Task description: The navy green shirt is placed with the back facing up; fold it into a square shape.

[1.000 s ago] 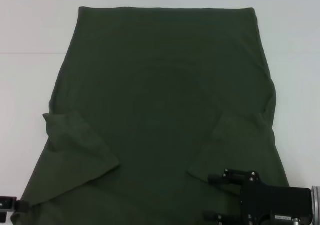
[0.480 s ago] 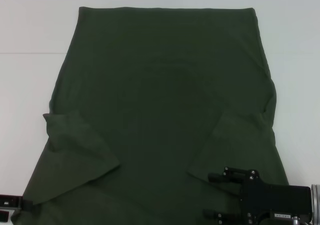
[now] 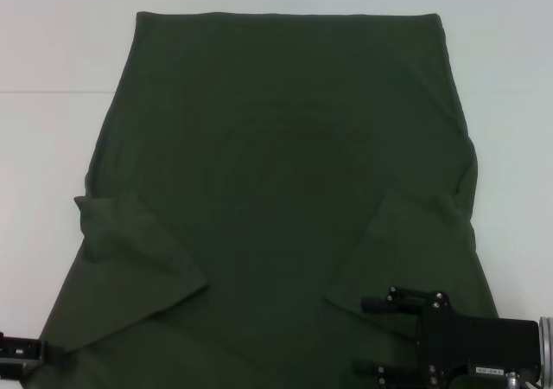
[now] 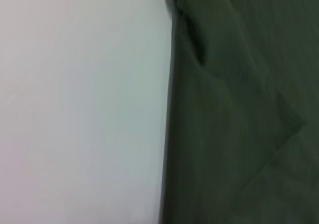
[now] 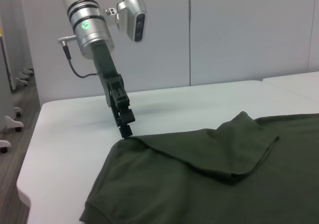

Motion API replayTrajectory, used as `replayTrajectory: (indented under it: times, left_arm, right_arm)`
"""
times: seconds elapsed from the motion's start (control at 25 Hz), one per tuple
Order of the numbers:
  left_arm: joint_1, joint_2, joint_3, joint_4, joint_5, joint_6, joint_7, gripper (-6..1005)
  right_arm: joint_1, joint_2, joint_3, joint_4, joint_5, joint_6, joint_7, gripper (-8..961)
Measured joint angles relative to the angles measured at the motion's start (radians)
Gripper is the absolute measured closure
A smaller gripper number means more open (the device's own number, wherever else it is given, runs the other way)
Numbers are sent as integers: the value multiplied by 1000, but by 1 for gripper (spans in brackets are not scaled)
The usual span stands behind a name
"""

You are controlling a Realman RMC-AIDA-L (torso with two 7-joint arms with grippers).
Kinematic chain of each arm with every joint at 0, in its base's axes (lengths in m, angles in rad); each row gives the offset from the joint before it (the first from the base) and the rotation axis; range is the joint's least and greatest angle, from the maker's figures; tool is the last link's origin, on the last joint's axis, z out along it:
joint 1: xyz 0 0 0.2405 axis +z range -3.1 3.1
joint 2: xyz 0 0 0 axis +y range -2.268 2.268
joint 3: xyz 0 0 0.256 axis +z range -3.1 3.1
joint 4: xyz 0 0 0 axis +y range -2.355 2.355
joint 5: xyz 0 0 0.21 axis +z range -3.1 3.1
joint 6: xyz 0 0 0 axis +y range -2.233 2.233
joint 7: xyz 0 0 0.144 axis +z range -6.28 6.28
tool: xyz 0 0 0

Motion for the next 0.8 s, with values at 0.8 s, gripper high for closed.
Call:
replayTrajectory:
  times: [0.8]
  left_arm:
    - [10, 2, 27, -1, 5, -29, 5, 65]
  right_arm:
    - [0, 0, 2, 2, 1, -8, 4, 151]
